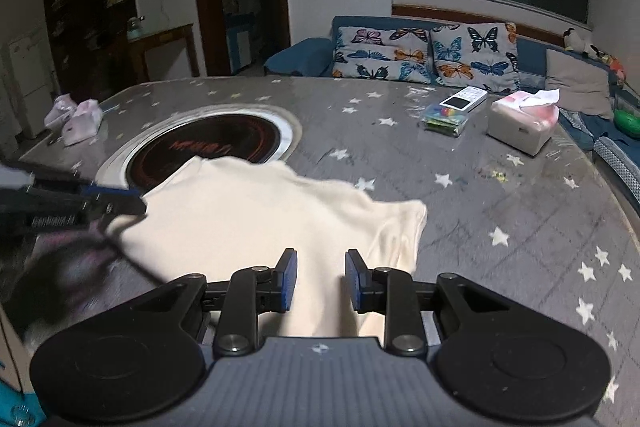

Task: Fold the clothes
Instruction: 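Open both grippers and position them at the edge of the folded sweatshirt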

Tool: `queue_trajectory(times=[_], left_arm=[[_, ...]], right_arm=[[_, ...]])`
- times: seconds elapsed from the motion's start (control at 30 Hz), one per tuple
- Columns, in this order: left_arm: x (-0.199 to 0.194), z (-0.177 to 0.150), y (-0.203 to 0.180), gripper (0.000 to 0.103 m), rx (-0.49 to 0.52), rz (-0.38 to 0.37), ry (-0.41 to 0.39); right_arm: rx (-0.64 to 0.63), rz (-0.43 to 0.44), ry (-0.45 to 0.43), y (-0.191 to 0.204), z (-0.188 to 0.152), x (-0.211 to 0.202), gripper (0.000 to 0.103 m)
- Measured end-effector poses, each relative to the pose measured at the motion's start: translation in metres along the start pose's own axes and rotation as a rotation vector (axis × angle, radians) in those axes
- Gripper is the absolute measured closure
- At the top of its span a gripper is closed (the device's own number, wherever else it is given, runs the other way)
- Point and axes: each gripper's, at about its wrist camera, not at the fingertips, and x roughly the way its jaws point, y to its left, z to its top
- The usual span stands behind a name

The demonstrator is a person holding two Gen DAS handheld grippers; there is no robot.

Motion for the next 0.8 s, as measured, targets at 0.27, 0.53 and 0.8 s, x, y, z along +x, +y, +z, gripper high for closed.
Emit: queue_trajectory(times=[0.27,0.53,0.8], left_arm=[[0.005,-0.003,0.003,0.090,-0.011,0.006,0.015],[0.005,-0.003,0.008,0.079,-0.030,0.014,0.017],[0.003,0.000,0.009,0.058,-0.051,0.032,0.024]], right_arm=[[0.037,-0.035,0.012,-0.012,0.008,0.033,0.077],[0.043,-0.048,0.027,-0.014,0.007,0.038,0.076],[-0.031,0.008,0.004,0.013,0.012,0.021,0.063]])
